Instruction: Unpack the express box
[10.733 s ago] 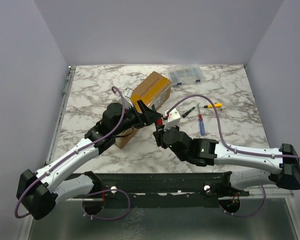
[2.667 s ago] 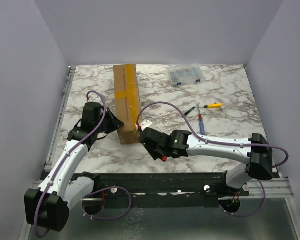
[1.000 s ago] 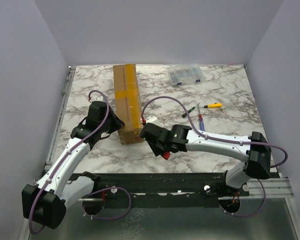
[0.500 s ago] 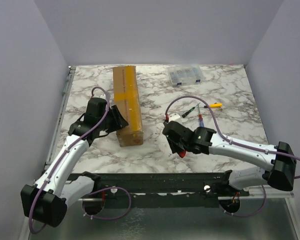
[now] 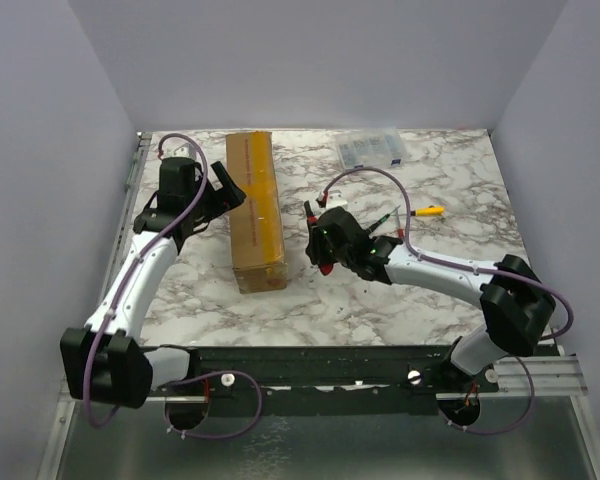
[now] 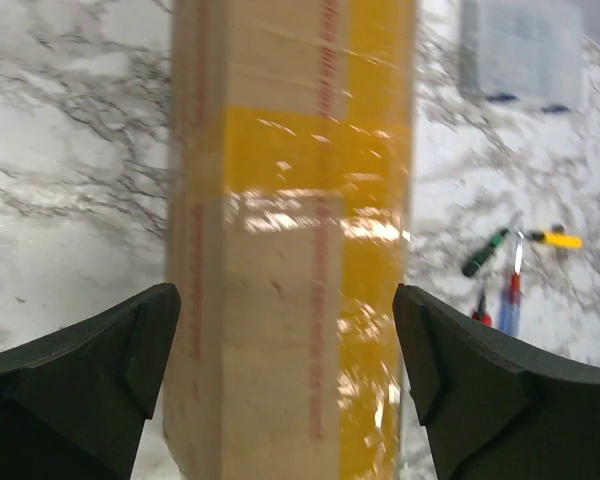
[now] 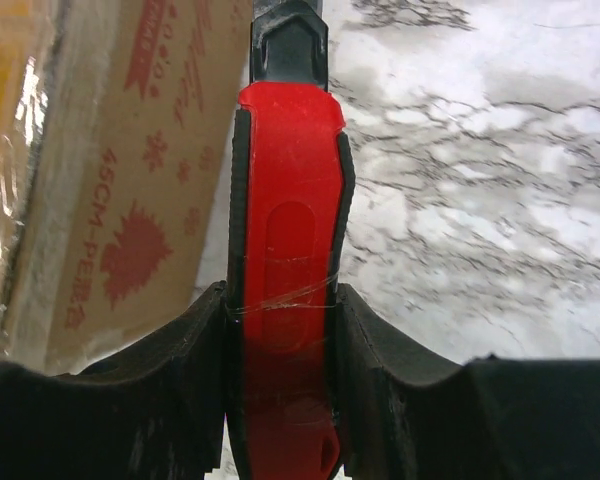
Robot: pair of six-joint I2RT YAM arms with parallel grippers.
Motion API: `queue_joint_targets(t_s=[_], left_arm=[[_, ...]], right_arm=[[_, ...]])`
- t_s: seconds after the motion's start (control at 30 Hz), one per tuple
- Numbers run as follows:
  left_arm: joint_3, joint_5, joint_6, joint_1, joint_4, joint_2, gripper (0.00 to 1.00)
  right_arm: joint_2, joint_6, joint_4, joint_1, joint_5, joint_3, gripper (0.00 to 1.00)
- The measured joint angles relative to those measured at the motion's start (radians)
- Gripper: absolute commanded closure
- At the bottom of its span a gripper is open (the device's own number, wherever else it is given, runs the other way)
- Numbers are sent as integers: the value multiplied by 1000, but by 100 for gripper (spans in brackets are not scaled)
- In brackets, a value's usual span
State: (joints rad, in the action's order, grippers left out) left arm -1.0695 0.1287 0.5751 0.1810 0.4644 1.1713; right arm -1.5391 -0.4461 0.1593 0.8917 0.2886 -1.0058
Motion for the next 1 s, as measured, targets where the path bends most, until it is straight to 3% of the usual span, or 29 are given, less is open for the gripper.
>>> queue_joint_targets(t_s=[0.23, 0.47, 0.63, 0.73, 1.0], left_arm=[[-29, -21, 79, -90, -149, 317, 10], [-223, 74, 100, -92, -238, 546, 28], [-292, 219, 40, -68, -261, 632, 27], [-281, 280, -24, -54, -240, 626, 21], [-309, 296, -158, -49, -122, 570, 13]], right_arm=[[-38, -103, -167, 87, 64, 30, 100], [-120, -211, -253, 248, 187, 3, 100], [-119, -179, -400, 327, 159, 8, 100], [-47, -145, -428, 321, 162, 72, 100], [315, -114, -288, 126, 181, 238, 100]])
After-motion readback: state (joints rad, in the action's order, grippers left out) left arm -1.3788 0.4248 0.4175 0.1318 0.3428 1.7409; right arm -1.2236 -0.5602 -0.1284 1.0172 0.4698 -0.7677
